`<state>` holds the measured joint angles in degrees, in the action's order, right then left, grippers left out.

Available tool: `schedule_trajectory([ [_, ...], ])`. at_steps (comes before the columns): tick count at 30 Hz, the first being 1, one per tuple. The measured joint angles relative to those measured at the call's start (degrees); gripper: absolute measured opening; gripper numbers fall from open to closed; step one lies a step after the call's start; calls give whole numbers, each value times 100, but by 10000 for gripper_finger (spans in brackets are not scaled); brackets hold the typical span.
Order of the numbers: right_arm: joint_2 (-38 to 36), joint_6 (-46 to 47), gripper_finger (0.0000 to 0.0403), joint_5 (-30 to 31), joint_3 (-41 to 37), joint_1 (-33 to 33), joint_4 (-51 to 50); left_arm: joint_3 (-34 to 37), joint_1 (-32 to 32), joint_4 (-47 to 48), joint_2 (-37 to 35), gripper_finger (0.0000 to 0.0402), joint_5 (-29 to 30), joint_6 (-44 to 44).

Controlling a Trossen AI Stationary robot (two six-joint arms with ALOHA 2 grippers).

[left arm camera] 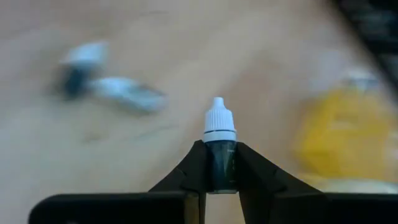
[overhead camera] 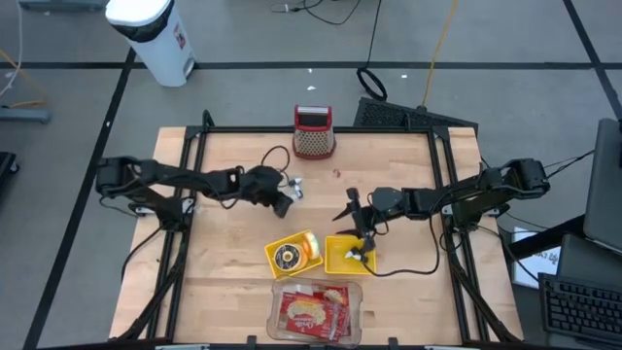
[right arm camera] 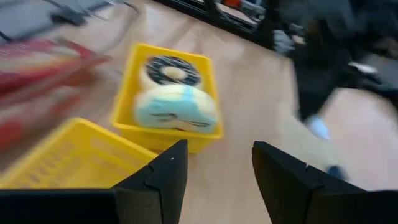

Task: Pick & Place Food Item
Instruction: Put the dark green food coloring bottle into the right yellow bin

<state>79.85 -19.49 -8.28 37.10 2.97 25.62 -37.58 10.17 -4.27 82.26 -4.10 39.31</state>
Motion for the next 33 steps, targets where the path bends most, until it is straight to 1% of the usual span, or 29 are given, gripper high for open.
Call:
schedule_trajectory([
  [5,14,-729,167,697,0,2,226,-9,-412,-1343,-67,54,-929,-17],
  [8,168,-1139,174,835,2,23,724,-17,-680,-2114,16,59,-1287,-170],
  [10,268,-1366,184,816,-2,94,1185,-11,-820,-2271,24,59,-1340,-252],
  [13,555,-1658,205,794,77,200,1819,-13,-941,-2394,22,56,-1258,-305],
  [17,916,-1758,228,665,332,271,2117,-13,-970,-2503,26,55,-1230,-193],
  [20,1214,-1767,232,659,597,277,2162,-24,-968,-2632,72,54,-1130,-142],
  [23,1491,-1832,226,663,795,275,2266,-22,-982,-2695,105,54,-1110,-129],
  [27,1677,-2212,208,662,910,275,2386,-24,-988,-2680,129,54,-1097,-61],
  [30,1674,-2331,188,661,912,277,2391,-24,-994,-2684,127,54,-1103,-43],
  [33,1660,-2329,160,663,914,277,2385,-24,-992,-2713,127,54,-1176,-45],
])
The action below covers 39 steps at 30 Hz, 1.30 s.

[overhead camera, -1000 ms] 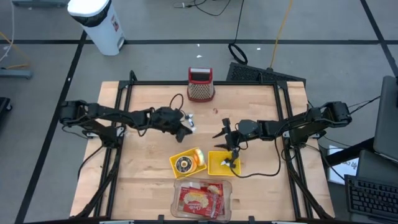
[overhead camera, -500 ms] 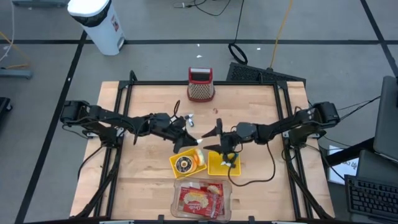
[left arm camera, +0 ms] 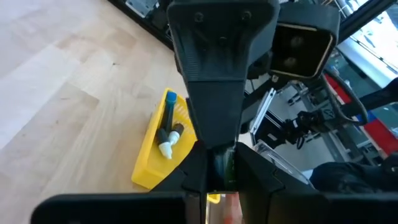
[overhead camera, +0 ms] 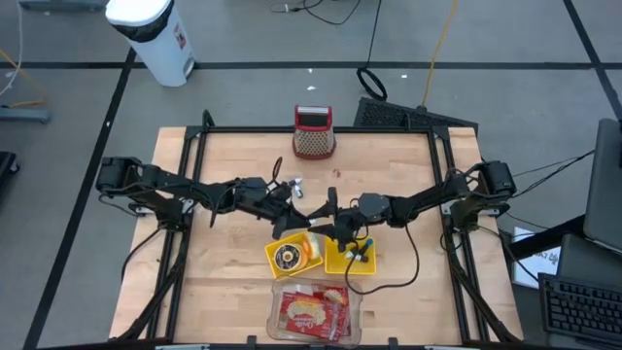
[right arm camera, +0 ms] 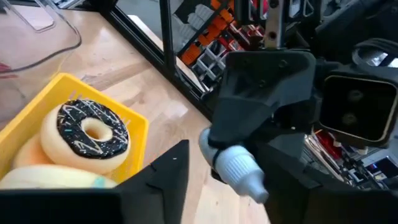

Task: Pick & Place Food Item
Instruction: Put the dark green food coloring bottle into the right yellow bin

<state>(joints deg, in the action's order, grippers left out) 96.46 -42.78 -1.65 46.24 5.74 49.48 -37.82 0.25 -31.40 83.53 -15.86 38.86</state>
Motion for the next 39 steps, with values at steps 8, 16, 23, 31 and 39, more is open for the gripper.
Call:
schedule_trajectory([
  [8,-14,-51,69,-46,0,0,4,0,0,7,2,63,-140,-81],
  [16,-21,4,63,-145,0,-15,-38,0,81,-18,2,92,-163,-169],
  [23,-17,109,60,-164,-2,4,-317,0,391,-352,-9,175,-176,-125],
  [31,-822,894,60,-292,-7,4,-1897,-7,881,77,-13,221,-152,-110],
  [39,-1693,2717,60,-2071,-173,0,-3350,-4,935,636,-6,223,622,-439],
])
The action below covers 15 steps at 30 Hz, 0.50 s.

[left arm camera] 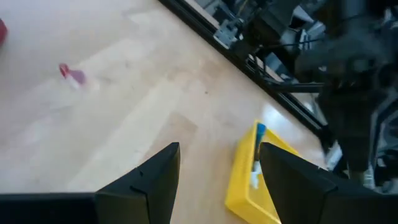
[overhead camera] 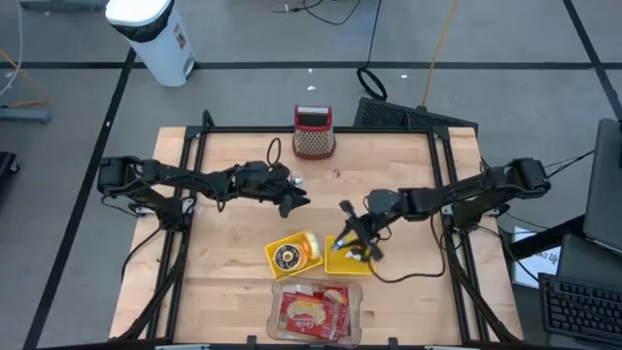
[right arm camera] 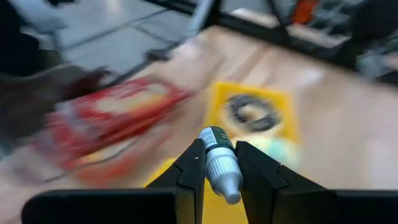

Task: Pick & Place Food Item
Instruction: Put the dark green food coloring bottle into the right yellow bin

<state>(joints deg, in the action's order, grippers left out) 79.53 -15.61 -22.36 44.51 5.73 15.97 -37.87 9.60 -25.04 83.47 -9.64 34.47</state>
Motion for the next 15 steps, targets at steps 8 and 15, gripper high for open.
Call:
schedule_trajectory([
  [8,-35,640,59,27,-786,0,-1,-2,-3,-2,6,223,397,-368],
  [15,-33,939,59,139,-1566,157,928,0,-3,9,6,223,553,-486],
])
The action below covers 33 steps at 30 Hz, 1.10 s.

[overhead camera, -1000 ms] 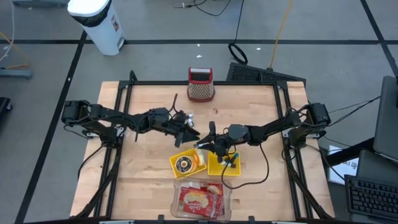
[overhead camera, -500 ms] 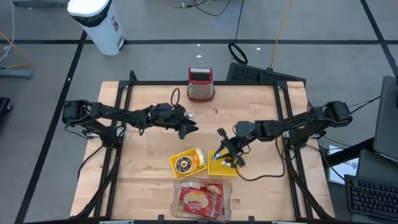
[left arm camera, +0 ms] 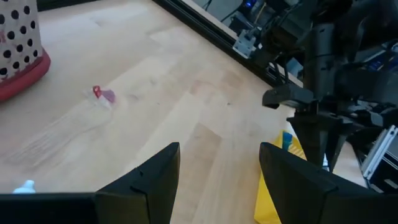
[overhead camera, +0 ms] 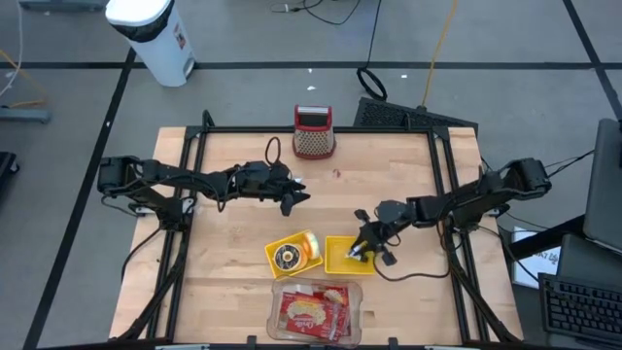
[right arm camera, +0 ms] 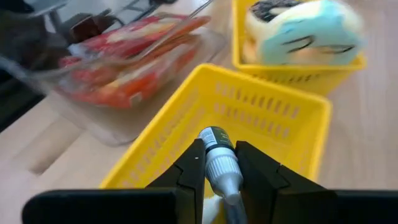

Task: Pick & Place Food Item
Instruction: Put the dark green food coloring bottle into the right yellow bin, then put the blue food coloring bottle into the right yellow bin

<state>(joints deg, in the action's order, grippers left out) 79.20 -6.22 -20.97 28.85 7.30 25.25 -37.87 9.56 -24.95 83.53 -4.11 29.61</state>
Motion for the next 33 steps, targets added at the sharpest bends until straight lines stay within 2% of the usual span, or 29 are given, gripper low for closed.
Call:
schedule_trajectory([
  [5,-2,6,61,7,-300,166,620,0,0,0,0,223,28,-107],
  [20,-2,1002,144,43,-342,168,1167,0,0,380,2,223,340,-18],
  [24,-2,977,157,233,-342,147,1367,0,0,807,2,223,706,3],
  [27,-2,958,161,292,-342,104,1410,0,0,1397,4,223,1104,-335],
  [31,-2,811,159,293,-342,55,1404,0,2,2119,68,223,1926,-719],
  [33,-2,751,157,293,-342,51,1410,4,47,2271,151,223,2078,-885],
])
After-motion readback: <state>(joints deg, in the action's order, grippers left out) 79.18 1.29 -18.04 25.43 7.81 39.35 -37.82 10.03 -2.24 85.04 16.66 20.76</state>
